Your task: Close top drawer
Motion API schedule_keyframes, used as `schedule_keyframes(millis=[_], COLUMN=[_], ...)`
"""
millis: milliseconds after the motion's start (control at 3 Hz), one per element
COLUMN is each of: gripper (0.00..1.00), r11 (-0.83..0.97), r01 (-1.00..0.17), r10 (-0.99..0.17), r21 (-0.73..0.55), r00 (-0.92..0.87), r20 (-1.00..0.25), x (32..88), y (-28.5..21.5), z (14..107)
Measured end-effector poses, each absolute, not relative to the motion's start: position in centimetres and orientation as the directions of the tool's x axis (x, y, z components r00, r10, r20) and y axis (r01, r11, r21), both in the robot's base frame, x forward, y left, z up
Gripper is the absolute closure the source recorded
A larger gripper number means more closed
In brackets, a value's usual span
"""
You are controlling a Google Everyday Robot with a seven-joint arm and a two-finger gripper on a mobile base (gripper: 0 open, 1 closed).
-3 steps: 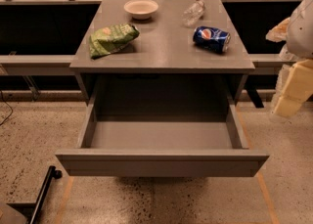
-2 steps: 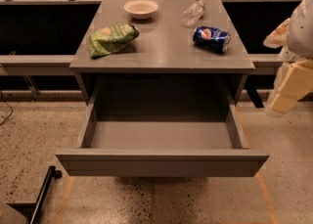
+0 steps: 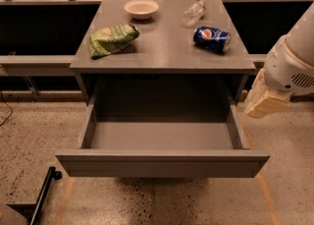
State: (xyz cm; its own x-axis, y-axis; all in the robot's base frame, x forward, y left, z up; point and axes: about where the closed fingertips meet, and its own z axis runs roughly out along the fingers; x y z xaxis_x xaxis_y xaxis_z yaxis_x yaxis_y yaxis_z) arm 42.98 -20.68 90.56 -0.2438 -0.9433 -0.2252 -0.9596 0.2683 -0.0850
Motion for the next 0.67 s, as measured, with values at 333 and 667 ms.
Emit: schedule_keyframes(millis=[333, 667], gripper=[0.94, 1.0], r11=[0.267, 0.257], r01=[-0.96, -0.962], r10=[-0.943, -0.947], r21=[-0.082, -0.088], r00=[-0.243, -0.233], r20=[-0.226, -0.221], x=[43.05, 43.02], y=[-20.58, -20.57], z=[90.25, 90.28])
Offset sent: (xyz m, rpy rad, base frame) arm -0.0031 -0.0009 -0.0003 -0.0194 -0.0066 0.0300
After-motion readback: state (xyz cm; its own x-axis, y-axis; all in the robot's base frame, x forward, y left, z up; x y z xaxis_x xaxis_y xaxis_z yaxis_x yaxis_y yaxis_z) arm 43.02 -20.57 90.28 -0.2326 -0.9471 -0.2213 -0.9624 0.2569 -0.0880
